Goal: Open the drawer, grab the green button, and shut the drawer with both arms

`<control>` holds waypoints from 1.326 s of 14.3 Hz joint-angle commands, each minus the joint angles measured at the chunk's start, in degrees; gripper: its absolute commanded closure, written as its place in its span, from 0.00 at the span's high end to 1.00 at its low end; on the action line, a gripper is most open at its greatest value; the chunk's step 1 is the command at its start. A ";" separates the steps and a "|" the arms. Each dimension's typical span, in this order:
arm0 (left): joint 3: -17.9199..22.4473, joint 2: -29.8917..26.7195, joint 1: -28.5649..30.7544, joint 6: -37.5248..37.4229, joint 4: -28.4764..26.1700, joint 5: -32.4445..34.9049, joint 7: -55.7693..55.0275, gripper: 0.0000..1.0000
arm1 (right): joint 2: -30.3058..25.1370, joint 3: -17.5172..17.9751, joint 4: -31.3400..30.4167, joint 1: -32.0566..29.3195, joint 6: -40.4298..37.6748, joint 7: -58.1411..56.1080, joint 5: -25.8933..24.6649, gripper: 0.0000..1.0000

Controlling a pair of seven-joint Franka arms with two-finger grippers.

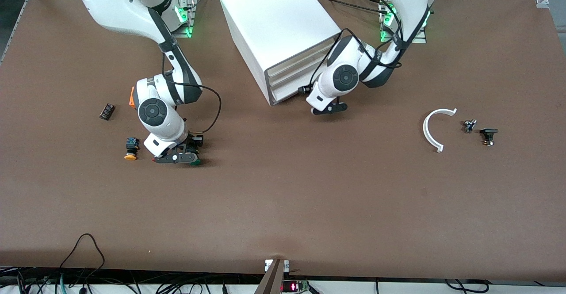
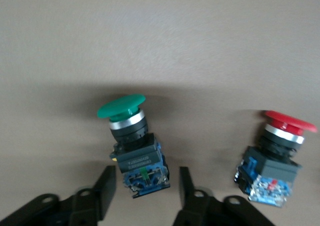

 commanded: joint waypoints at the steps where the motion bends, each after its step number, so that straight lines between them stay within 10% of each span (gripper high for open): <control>1: -1.19 -2.30 0.46 -1.59 -1.67 -1.77 0.38 1.00 | -3.17 0.17 -0.13 -0.27 -1.01 6.43 0.61 1.00; 9: 1.18 -21.43 22.77 5.08 -0.27 -2.65 1.61 1.00 | -9.77 -3.96 15.30 -1.41 -21.63 6.36 0.79 1.00; 14: 14.69 -32.96 24.80 -19.82 7.09 3.31 28.73 1.00 | -11.43 -3.88 29.13 -5.79 -40.12 5.83 0.87 1.00; 19: 14.89 -35.26 24.63 -28.39 11.51 17.21 30.44 1.00 | -17.67 -0.80 29.05 -13.10 -47.68 -0.75 1.05 1.00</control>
